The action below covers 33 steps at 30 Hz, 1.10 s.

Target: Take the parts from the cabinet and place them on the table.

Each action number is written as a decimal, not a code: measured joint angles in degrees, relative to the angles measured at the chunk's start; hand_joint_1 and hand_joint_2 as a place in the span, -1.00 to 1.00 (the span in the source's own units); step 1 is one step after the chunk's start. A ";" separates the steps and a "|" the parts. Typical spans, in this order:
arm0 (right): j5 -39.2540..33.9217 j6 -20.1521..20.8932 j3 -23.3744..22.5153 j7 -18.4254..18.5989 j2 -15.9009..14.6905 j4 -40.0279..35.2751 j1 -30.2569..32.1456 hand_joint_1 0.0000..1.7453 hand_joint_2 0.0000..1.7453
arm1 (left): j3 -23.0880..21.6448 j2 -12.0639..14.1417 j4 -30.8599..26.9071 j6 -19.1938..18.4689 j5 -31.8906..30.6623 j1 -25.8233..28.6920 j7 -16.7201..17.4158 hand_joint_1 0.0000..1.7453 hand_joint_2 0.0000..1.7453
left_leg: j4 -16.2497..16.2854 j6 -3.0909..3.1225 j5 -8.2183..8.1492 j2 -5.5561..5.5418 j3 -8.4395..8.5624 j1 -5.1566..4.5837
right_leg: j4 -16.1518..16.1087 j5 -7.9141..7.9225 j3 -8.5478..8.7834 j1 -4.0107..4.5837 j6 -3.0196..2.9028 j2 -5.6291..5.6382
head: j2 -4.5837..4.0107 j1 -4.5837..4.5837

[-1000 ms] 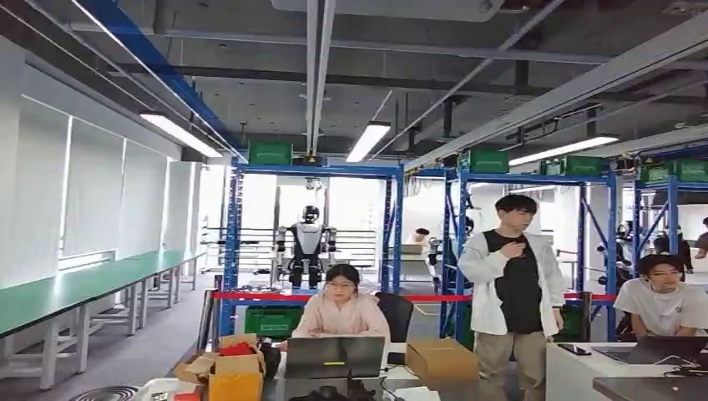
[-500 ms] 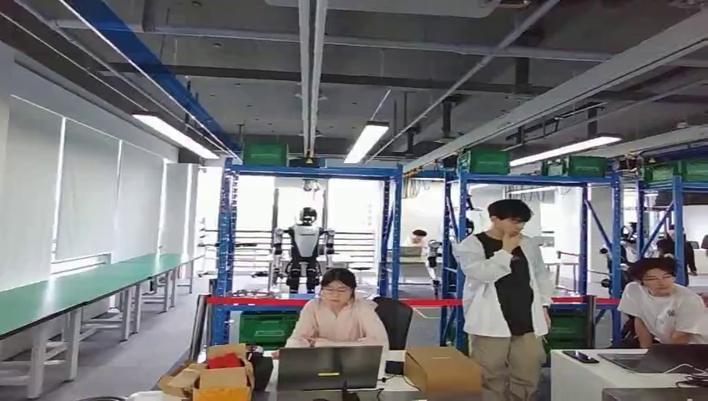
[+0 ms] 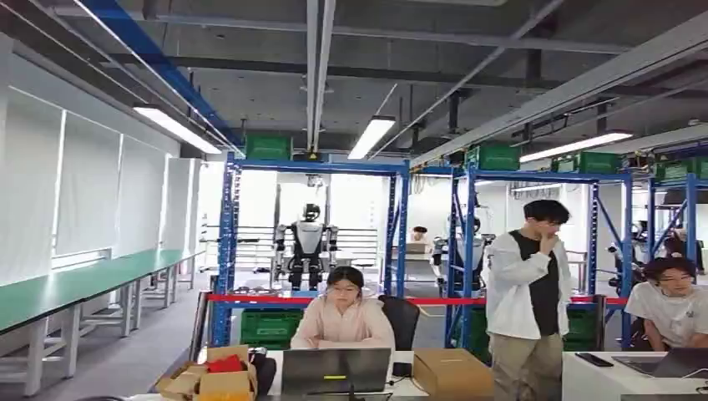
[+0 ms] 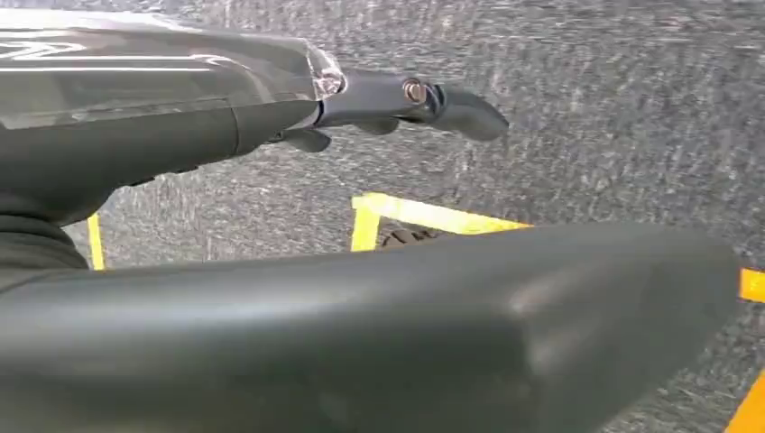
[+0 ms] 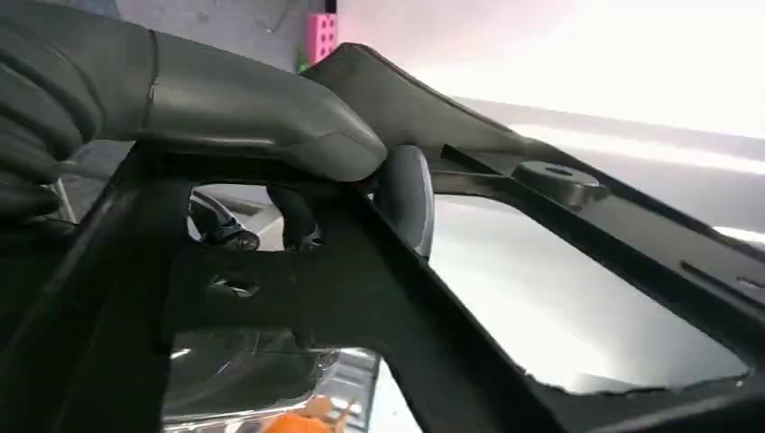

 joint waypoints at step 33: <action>0.31 -0.79 -4.31 -1.33 -1.55 -3.58 4.04 1.00 1.00 | -0.92 -0.31 0.00 1.33 -1.33 0.77 3.34 -1.00 -1.00 | -1.13 0.49 -0.06 0.05 1.14 0.02 | 7.29 -2.42 -4.67 -0.31 0.78 -0.39 | -0.07 -0.11</action>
